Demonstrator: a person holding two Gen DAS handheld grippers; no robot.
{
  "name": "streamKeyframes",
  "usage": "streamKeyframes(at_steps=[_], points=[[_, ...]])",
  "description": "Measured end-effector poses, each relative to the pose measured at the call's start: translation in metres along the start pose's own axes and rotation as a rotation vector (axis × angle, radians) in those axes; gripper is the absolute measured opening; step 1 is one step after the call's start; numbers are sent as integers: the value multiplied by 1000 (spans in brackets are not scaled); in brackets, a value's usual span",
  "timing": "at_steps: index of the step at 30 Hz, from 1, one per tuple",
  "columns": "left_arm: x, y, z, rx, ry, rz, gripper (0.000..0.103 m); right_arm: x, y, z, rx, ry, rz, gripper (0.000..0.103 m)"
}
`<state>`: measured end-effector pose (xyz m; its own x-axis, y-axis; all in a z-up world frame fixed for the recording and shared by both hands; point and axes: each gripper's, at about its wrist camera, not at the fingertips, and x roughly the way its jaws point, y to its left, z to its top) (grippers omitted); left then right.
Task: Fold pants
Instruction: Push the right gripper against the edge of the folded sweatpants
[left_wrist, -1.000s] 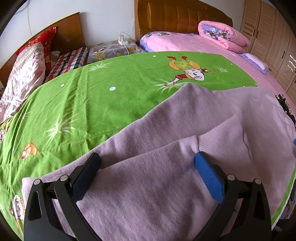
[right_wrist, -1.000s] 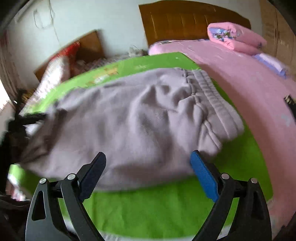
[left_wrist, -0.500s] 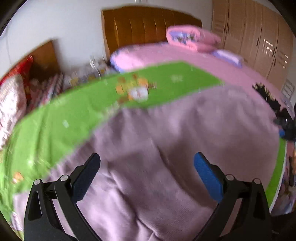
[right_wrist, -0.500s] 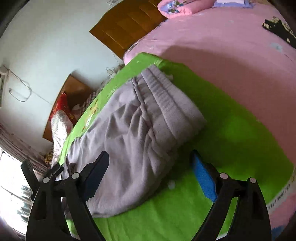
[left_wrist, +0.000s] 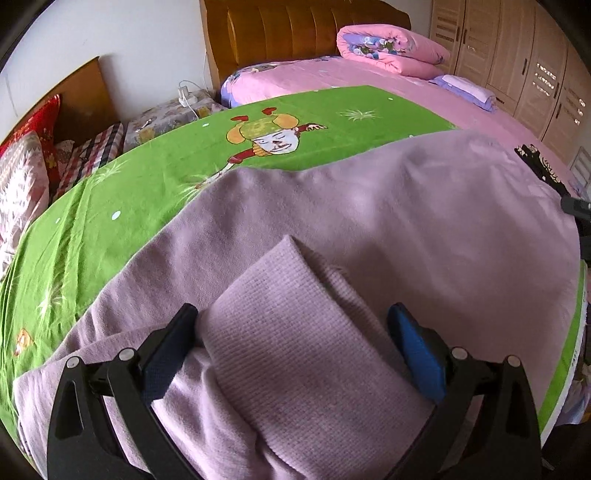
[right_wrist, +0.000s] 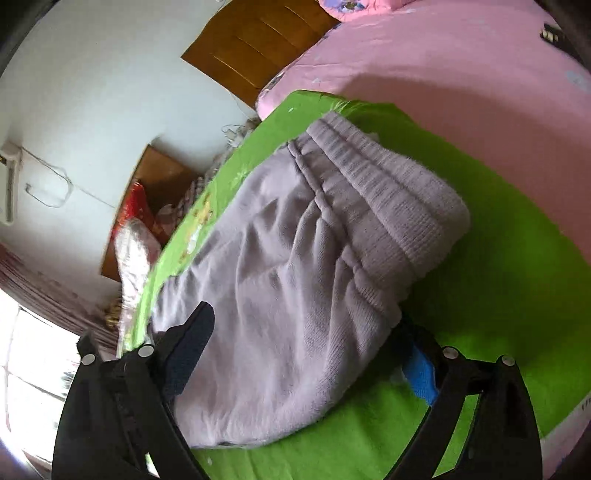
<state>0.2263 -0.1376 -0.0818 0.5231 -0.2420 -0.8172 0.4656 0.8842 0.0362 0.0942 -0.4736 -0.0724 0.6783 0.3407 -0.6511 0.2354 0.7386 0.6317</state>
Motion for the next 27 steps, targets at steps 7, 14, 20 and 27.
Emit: streamKeyframes(at_steps=[7,14,20,27], points=[[-1,3,0,-18,-16,-23,101,-22,-9,-4,-15,-38,-230,64],[-3,5,0,-27,-22,-36,101,5,9,6,-79,55,-125,78],[-7,10,-2,-42,-31,-57,101,-2,7,0,-82,94,-53,76],[-7,10,-2,-44,-33,-57,101,8,6,11,-58,-48,-113,77]])
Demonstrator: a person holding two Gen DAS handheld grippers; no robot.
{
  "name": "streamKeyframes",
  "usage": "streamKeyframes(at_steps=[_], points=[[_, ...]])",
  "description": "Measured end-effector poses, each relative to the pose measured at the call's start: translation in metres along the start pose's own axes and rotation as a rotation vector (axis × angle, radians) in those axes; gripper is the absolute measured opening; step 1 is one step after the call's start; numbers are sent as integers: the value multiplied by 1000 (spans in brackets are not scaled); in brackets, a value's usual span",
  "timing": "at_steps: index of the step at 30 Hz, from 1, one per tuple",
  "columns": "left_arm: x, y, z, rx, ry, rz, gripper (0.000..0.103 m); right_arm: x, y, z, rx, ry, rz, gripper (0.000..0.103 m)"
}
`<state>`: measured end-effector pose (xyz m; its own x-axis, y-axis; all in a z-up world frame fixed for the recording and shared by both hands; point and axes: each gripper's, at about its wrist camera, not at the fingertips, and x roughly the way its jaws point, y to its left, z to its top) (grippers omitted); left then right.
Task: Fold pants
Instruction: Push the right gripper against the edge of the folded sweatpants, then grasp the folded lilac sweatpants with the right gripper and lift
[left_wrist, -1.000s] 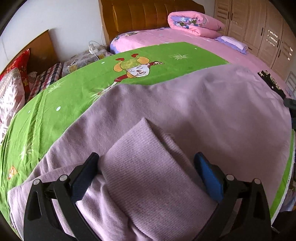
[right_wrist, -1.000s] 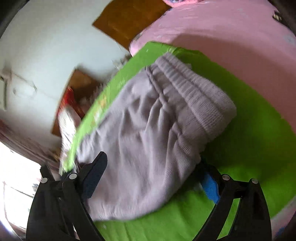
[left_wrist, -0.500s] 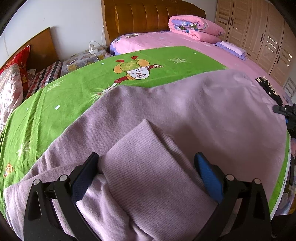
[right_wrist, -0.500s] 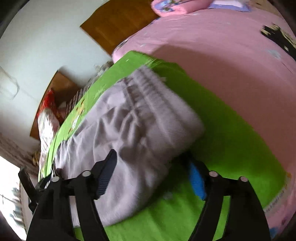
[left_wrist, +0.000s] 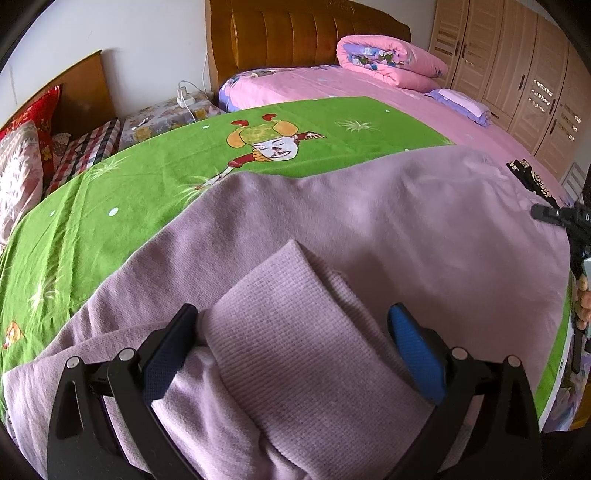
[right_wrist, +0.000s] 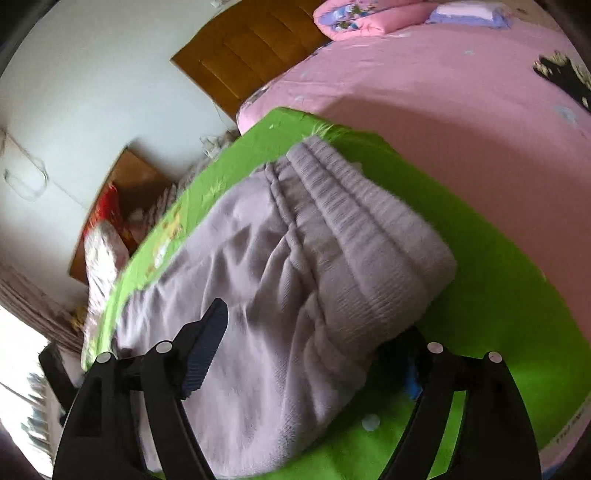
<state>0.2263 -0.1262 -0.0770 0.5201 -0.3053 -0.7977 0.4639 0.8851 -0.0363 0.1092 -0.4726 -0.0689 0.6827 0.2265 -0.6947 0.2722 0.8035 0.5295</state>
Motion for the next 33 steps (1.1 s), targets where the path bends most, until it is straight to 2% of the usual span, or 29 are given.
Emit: streamKeyframes(at_steps=[1,3,6,7,11,13,18,19,20,21,22,23,25,27,30,33], points=[[0,0,0,-1,0,-2,101,0,2,-2,-22,37,26,67],[1,1,1,-3,0,-4,101,-2,-3,-5,-17,77,62,55],[0,2,1,0,0,-1,101,-8,-29,-11,106,46,165,50],[0,2,1,-1,1,-1,101,-8,-39,-12,166,18,200,42],[2,2,1,7,5,9,101,-5,-38,-9,153,-1,173,46],[2,1,0,12,8,14,101,-5,-36,-11,167,-10,164,40],[1,-3,2,19,23,22,100,-13,-11,-12,173,-105,157,33],[-11,0,2,-7,-13,27,95,-14,-2,-10,158,-118,143,33],[-32,7,0,-49,-70,-3,94,-20,13,-9,119,-137,125,32],[-57,17,-3,-106,-133,-46,96,-33,43,-7,22,-173,101,32],[-75,27,-6,-147,-176,-67,96,-39,62,-7,-35,-191,88,32],[-100,43,-14,-202,-227,-77,97,-50,98,-8,-146,-221,72,32],[-139,77,-33,-292,-295,-29,100,-62,165,-18,-344,-260,67,32],[-167,111,-59,-399,-329,1,101,-60,237,-43,-566,-276,62,32],[-193,154,-103,-563,-346,25,101,-37,333,-116,-937,-266,36,32],[-203,175,-138,-661,-330,-17,101,5,378,-213,-1283,-209,3,32]])
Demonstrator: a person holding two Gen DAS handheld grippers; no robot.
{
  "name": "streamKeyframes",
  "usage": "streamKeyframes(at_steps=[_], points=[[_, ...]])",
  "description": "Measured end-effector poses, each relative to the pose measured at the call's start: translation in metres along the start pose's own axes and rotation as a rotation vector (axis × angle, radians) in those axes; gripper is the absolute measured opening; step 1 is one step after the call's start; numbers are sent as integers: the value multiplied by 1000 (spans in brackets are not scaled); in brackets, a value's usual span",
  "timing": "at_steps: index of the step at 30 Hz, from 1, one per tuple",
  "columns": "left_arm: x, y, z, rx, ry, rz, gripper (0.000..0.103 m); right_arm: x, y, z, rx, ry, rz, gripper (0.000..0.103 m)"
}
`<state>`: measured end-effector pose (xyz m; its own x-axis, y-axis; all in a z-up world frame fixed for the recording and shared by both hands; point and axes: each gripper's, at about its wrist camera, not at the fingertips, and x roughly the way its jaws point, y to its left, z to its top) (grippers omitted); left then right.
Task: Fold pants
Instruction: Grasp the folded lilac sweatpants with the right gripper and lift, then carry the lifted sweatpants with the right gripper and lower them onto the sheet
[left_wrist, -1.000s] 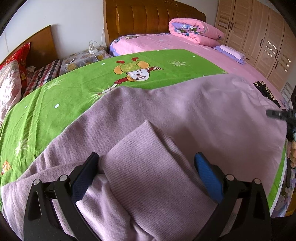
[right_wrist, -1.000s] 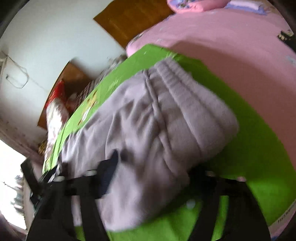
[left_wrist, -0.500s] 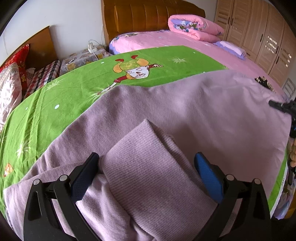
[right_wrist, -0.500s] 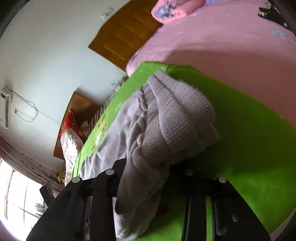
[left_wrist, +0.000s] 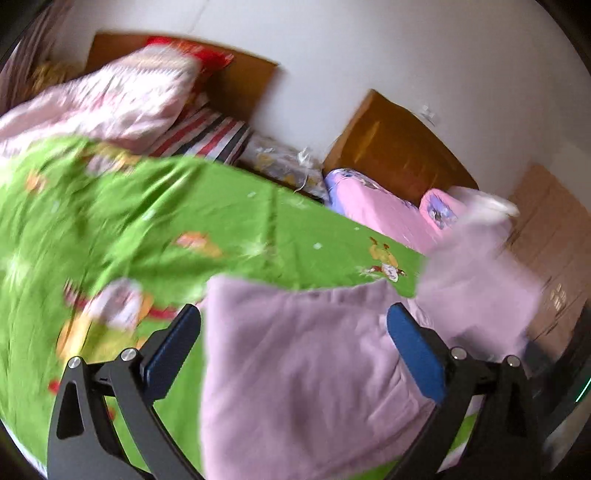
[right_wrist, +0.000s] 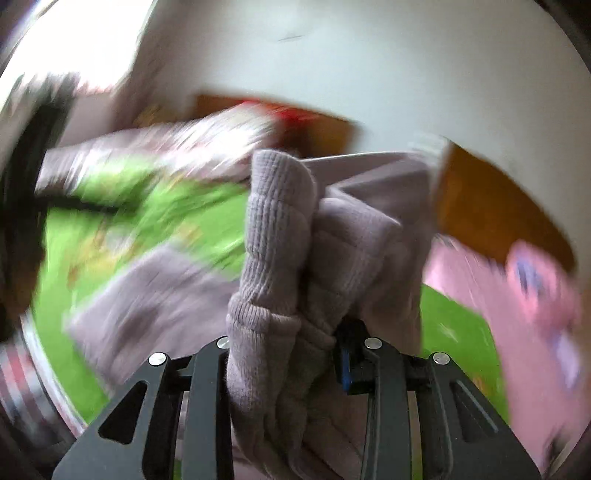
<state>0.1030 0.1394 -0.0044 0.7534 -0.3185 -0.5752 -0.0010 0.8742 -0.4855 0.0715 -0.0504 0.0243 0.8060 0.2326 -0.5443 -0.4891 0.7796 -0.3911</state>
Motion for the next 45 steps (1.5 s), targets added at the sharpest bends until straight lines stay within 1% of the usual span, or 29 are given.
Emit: streamKeyframes(at_steps=[1,2,3,4,5,6,8,10,12,15,17,20,21,22,23,24,26,27,28,30,31,32,33,34,37,39,40,43,45], points=[[-3,8,-4,-24,14,-24,101,12,30,-5,-107,28,10,31],[-4,15,-9,-57,37,-69,101,26,66,-20,-234,68,31,31],[-2,20,-14,-93,68,-119,101,34,85,-33,-297,96,34,31],[-1,23,-19,-117,94,-160,101,38,100,-47,-359,92,-10,31],[1,23,-22,-132,113,-194,101,34,110,-57,-414,34,-85,31],[4,21,-26,-143,132,-220,101,32,111,-60,-426,22,-102,31],[16,17,-31,-173,211,-311,101,30,105,-58,-404,23,-95,31],[25,3,-34,-170,261,-362,101,28,104,-58,-418,7,-116,31],[35,-14,-33,-130,317,-370,101,22,103,-60,-411,-14,-130,31],[57,-30,-34,-99,409,-318,101,9,95,-64,-377,-64,-153,30],[68,-35,-33,-100,448,-313,101,5,91,-66,-372,-81,-166,30],[83,-43,-27,-92,478,-325,101,7,96,-70,-402,-84,-176,31],[91,-43,-27,-107,506,-293,101,10,99,-68,-408,-79,-175,31],[94,-42,-26,-121,516,-277,100,11,96,-70,-397,-66,-157,29],[92,-39,-25,-140,505,-270,100,12,94,-71,-392,-63,-143,28],[81,-37,-22,-147,473,-237,101,10,92,-73,-395,-67,-141,27],[56,-34,-16,-100,391,-153,101,5,85,-72,-365,-81,-135,27],[41,-32,-15,-74,356,-130,101,3,78,-71,-333,-92,-128,26],[31,-27,-13,-68,342,-127,101,1,73,-69,-308,-103,-126,26],[17,-18,-14,-102,336,-160,101,1,64,-63,-254,-117,-112,25],[13,-11,-16,-142,347,-217,101,-2,63,-62,-237,-122,-106,25],[18,-9,-19,-177,370,-282,101,-3,61,-62,-229,-132,-105,25],[27,-6,-23,-216,411,-355,101,-3,62,-61,-233,-135,-105,25],[36,-6,-25,-233,434,-384,101,-3,63,-63,-245,-133,-108,25],[77,-9,-33,-281,525,-441,101,-4,74,-71,-311,-129,-129,25],[98,-16,-32,-300,562,-484,101,-3,80,-79,-367,-123,-153,25],[105,-18,-30,-295,572,-490,101,-4,82,-82,-385,-125,-163,26],[127,-24,-24,-260,604,-438,100,0,89,-87,-442,-108,-177,27],[128,-28,-24,-226,606,-414,97,-1,91,-86,-469,-95,-161,29]])
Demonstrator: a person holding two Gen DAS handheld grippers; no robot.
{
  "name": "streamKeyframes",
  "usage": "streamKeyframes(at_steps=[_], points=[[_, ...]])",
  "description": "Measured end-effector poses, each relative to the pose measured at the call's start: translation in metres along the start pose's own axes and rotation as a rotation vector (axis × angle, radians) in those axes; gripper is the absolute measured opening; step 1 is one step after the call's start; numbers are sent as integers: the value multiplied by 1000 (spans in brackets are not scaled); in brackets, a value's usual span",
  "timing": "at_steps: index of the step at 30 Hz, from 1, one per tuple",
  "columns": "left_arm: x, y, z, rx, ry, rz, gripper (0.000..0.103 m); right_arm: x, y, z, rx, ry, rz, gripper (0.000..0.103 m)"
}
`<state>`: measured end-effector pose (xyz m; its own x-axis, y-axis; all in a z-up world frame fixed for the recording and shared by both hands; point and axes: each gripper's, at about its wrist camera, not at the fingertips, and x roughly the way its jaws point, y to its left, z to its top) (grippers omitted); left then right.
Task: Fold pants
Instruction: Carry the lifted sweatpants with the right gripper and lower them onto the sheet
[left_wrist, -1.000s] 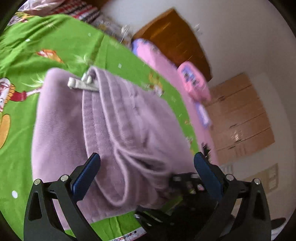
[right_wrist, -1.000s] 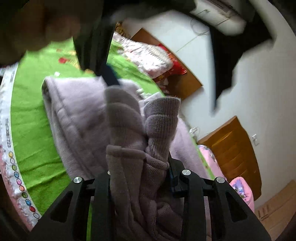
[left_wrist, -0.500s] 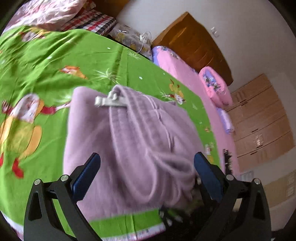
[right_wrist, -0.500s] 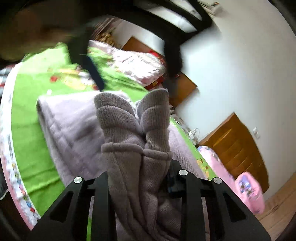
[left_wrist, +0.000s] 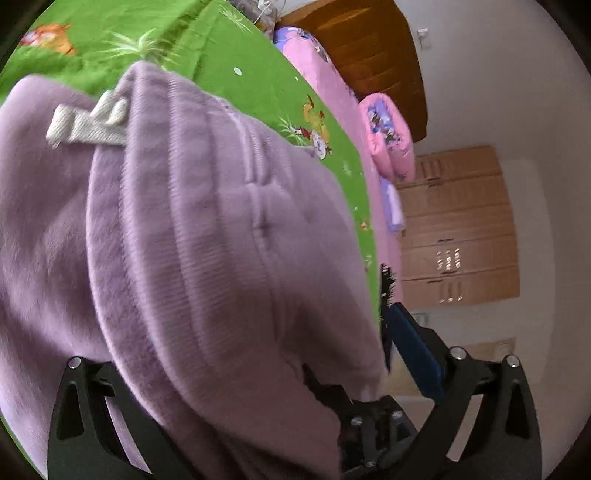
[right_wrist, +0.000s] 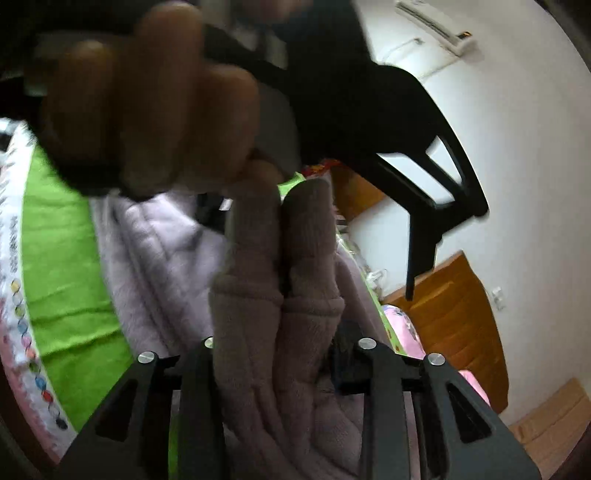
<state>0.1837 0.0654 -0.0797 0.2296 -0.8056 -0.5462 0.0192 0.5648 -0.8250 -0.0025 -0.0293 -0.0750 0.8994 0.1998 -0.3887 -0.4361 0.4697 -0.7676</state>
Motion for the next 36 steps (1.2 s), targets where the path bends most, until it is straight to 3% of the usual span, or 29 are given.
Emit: streamKeyframes(at_steps=[2,3,4,8,10,12,15,18,21,23,24,25,26,28,30,33,36], points=[[-2,0,-2,24,-16,45,84,-4,-9,-3,14,0,24,41],[-4,3,-4,27,-27,50,76,-11,-15,-7,43,-7,38,57],[-5,5,-4,21,-36,45,69,-13,-26,-13,73,-14,50,64],[-23,22,-12,-9,-60,12,55,-41,-74,-45,329,-11,206,64],[-29,20,-18,14,-75,30,51,-57,-92,-64,431,-21,236,64],[-35,21,-24,42,-81,61,48,-79,-111,-90,543,-19,182,68],[-33,26,-25,42,-76,64,48,-106,-131,-132,674,14,98,89],[-26,24,-21,33,-73,56,52,-91,-133,-162,683,207,34,90],[-19,19,-16,31,-63,30,68,-73,-127,-173,722,269,51,88],[-11,10,-14,44,-62,63,68,-62,-120,-169,727,285,52,86],[-10,7,-14,55,-64,82,63,-56,-121,-169,737,294,45,84],[-9,3,-15,71,-71,112,45,-48,-124,-171,754,293,41,84],[-9,-1,-15,93,-81,150,36,-41,-128,-172,777,295,35,84],[-14,-16,-18,139,-108,170,24,-31,-127,-173,813,318,22,84],[-23,-49,-18,227,-147,181,21,-22,-119,-168,807,345,11,84],[-44,-111,-10,361,-195,138,20,-16,-114,-165,793,355,-14,84],[-84,-140,-15,446,-257,88,20,-22,-114,-162,776,357,-50,85]])
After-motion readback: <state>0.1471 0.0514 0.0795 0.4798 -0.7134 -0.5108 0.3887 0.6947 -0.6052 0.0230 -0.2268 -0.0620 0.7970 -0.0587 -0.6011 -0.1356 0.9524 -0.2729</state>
